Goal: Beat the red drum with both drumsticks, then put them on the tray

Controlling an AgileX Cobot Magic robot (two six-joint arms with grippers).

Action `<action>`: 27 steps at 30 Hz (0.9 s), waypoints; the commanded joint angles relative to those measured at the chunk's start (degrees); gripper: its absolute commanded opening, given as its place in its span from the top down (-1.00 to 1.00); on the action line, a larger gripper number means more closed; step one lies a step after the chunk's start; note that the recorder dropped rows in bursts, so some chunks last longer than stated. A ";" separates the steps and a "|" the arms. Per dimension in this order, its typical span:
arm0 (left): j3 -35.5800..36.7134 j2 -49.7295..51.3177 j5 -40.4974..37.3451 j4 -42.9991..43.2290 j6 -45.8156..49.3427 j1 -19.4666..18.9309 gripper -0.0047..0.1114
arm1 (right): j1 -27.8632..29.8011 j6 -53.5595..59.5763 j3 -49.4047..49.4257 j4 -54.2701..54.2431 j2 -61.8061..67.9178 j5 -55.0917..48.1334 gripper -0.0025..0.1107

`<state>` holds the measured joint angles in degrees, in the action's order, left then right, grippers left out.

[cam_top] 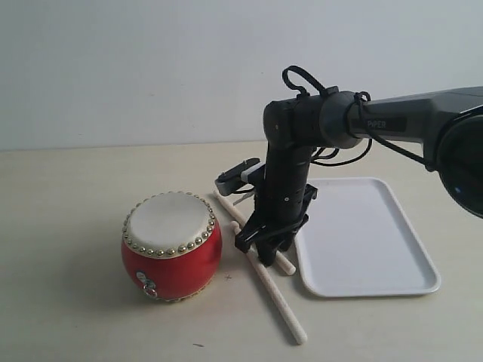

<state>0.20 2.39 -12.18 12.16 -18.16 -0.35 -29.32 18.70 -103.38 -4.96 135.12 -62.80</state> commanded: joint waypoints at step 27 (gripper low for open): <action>-0.20 -0.41 0.19 -0.49 0.24 0.33 0.66 | 1.06 -17.87 23.10 4.96 -34.49 10.06 0.96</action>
<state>0.20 2.39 -12.18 12.16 -18.16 -0.35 -28.65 2.45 -87.97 0.00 108.89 -55.49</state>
